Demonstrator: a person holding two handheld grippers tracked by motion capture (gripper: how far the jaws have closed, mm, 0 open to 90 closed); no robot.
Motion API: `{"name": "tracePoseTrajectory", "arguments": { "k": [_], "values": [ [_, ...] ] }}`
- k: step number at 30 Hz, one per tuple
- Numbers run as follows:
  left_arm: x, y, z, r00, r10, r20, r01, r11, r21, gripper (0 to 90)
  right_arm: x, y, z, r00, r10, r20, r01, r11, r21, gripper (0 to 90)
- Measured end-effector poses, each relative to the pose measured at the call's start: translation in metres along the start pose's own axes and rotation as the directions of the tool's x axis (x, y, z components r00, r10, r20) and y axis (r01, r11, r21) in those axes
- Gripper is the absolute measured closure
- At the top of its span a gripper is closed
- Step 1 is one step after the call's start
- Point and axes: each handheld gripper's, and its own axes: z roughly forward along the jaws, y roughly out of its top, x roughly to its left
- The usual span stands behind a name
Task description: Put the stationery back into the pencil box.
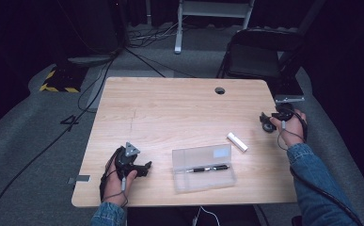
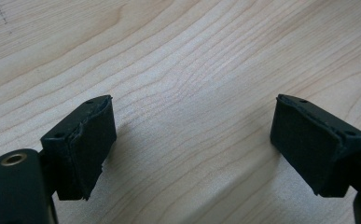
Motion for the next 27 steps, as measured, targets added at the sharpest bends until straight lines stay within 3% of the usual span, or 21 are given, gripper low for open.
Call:
{"name": "tracePoseTrajectory", "arguments": {
  "k": [9,27],
  "values": [
    [0.000,0.000,0.000,1.0000,0.000,0.000,0.000,1.0000,0.000,14.6,-0.013,-0.002,0.016,0.9978,0.060,0.028,-0.061,0.997,0.038,34.5],
    [0.000,0.000,0.000,1.0000,0.000,-0.001,0.000,1.0000,0.001,14.7,-0.016,-0.008,0.035,0.9953,0.076,0.060,-0.081,0.992,0.094,37.7]
  ]
}}
